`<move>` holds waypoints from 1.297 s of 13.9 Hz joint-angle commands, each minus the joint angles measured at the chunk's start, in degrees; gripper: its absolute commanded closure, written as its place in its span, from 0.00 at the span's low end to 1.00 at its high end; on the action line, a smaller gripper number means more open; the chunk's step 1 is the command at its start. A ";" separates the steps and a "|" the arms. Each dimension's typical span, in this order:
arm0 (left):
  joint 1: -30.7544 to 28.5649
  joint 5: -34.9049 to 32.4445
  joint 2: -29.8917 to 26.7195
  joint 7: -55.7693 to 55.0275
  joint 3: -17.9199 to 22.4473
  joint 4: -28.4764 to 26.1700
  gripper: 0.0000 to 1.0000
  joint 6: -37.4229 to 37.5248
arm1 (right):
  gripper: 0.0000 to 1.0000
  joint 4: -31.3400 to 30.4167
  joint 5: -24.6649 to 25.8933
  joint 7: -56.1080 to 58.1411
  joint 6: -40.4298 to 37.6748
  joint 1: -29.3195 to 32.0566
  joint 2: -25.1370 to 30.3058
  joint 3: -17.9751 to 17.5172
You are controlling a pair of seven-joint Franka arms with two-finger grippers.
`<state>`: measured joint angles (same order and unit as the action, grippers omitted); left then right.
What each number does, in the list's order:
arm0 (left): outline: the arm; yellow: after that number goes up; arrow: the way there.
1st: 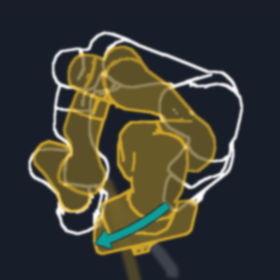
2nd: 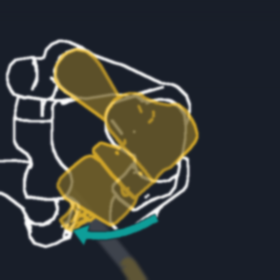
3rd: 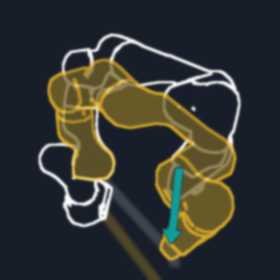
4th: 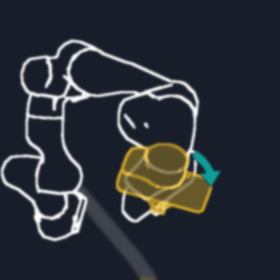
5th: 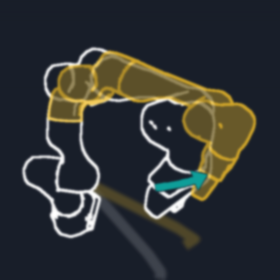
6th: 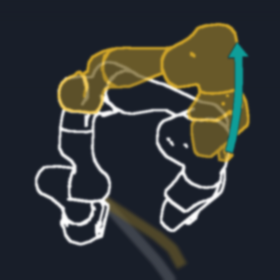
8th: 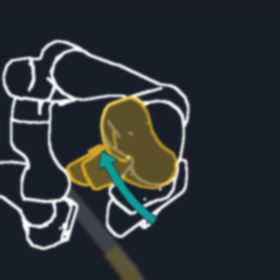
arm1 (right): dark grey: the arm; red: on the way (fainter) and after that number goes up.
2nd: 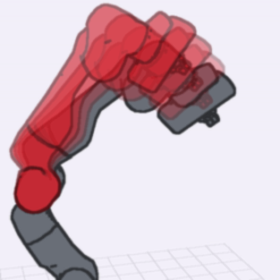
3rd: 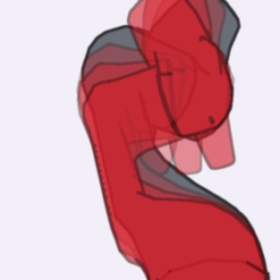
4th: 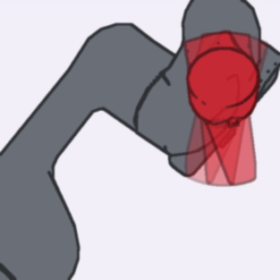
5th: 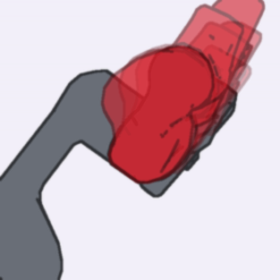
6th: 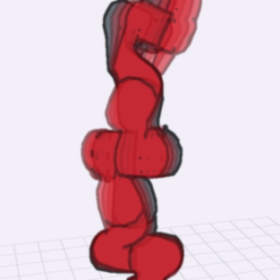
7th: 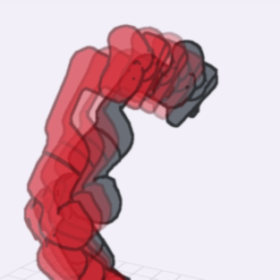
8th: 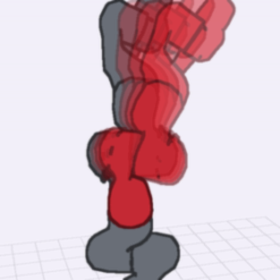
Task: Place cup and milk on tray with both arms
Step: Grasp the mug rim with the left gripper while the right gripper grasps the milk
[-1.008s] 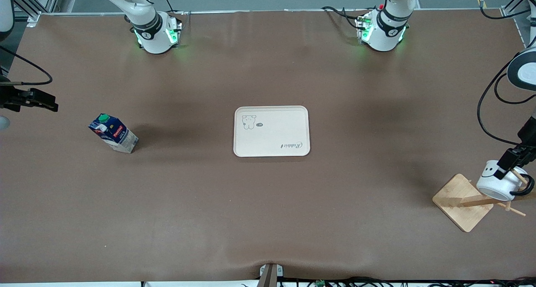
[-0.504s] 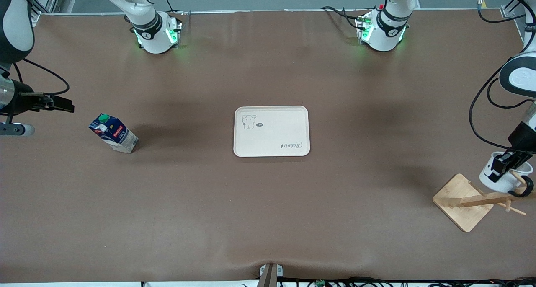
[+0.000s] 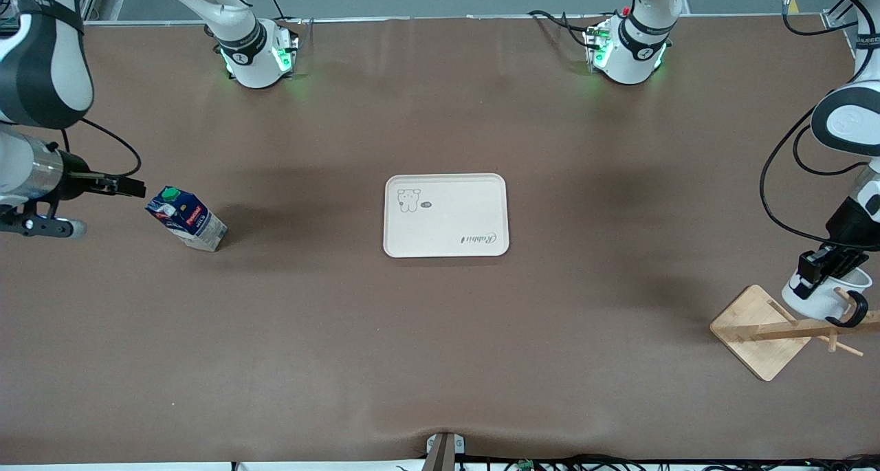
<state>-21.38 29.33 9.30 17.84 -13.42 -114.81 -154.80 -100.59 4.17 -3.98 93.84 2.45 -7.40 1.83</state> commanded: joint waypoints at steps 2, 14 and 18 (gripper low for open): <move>0.29 1.52 -5.59 0.36 -3.71 -3.48 1.00 1.60 | 0.00 -3.47 -0.39 -4.97 2.66 -0.08 0.81 -0.16; 0.55 0.03 -7.89 -14.21 -15.57 -4.11 1.00 18.21 | 0.00 -12.44 -2.15 -6.91 13.74 1.06 0.89 0.10; 0.55 -11.74 -4.56 -26.25 -21.81 -3.76 1.00 19.62 | 0.00 -15.59 -3.38 -6.91 15.49 1.68 1.16 0.10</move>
<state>-20.38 21.22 2.90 -3.48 -32.68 -119.16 -136.35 -113.38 2.41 -10.44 107.66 3.16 -7.47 2.33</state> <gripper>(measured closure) 0.956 0.000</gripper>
